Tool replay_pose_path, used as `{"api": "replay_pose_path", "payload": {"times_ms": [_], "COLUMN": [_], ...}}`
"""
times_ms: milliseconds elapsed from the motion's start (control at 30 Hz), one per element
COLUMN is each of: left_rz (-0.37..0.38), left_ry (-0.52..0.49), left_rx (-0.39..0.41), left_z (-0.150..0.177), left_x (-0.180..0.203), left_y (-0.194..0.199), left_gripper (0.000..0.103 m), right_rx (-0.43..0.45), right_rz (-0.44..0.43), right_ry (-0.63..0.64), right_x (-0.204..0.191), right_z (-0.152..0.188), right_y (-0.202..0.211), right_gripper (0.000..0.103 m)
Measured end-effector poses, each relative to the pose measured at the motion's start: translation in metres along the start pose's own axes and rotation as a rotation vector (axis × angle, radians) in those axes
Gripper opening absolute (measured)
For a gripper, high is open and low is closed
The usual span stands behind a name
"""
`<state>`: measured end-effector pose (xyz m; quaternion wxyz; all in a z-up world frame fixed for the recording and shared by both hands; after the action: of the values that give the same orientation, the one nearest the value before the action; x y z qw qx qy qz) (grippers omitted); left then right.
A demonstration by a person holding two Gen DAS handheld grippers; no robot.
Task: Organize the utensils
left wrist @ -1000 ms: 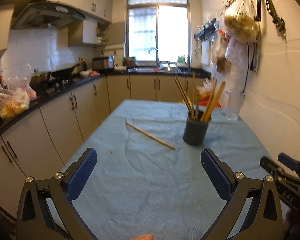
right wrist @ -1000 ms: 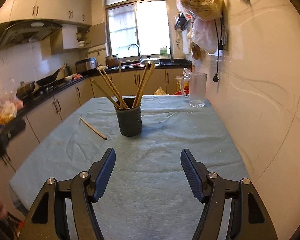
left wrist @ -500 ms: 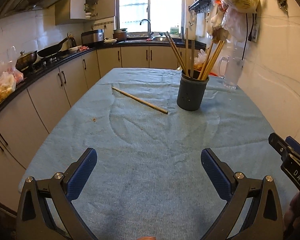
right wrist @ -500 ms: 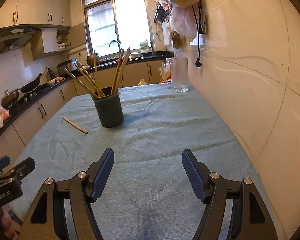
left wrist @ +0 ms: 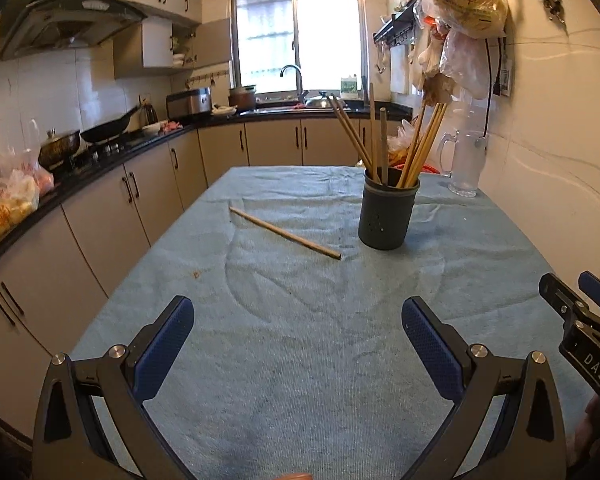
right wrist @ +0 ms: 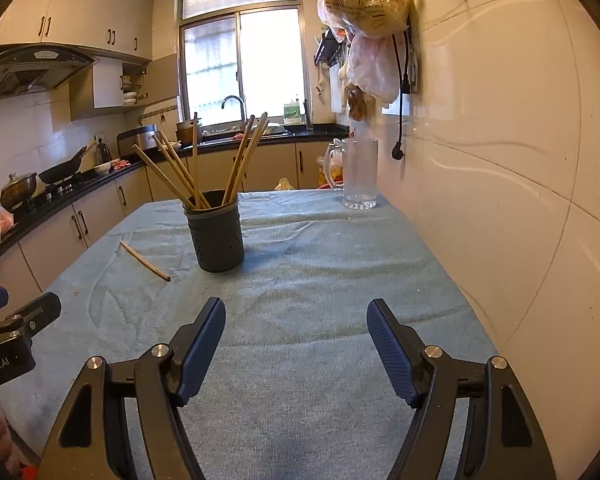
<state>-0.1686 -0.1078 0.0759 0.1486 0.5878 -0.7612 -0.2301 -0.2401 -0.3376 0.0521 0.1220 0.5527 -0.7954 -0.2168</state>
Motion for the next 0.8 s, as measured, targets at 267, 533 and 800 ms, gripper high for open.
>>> {"api": "replay_pose_path", "payload": {"times_ms": [267, 533, 800], "left_rz": [-0.014, -0.017, 0.008], "left_ry": [-0.008, -0.011, 0.014], "left_rx": [0.088, 0.147, 0.163], "left_z": [-0.01, -0.017, -0.019], "left_x": [-0.002, -0.002, -0.005], "left_y": [0.016, 0.032, 0.042], "left_gripper": [0.103, 0.103, 0.103], "right_rx": [0.077, 0.107, 0.127], "right_rz": [0.013, 0.013, 0.015], "right_ry": [0.002, 0.003, 0.006], "right_x": [0.003, 0.004, 0.003], "right_z": [-0.009, -0.014, -0.018], "right_y": [0.015, 0.025, 0.033], "right_gripper": [0.079, 0.08, 0.081]}}
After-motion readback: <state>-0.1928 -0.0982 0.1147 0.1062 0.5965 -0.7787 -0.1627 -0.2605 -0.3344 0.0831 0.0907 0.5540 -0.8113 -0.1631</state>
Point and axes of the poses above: each gripper's, at about its wrist camera, not at the fingertips, and y roughly against the way its jaws point, x to its right, z to its underside, the point moved 6 cm from there along -y, roughly the way its jaws point
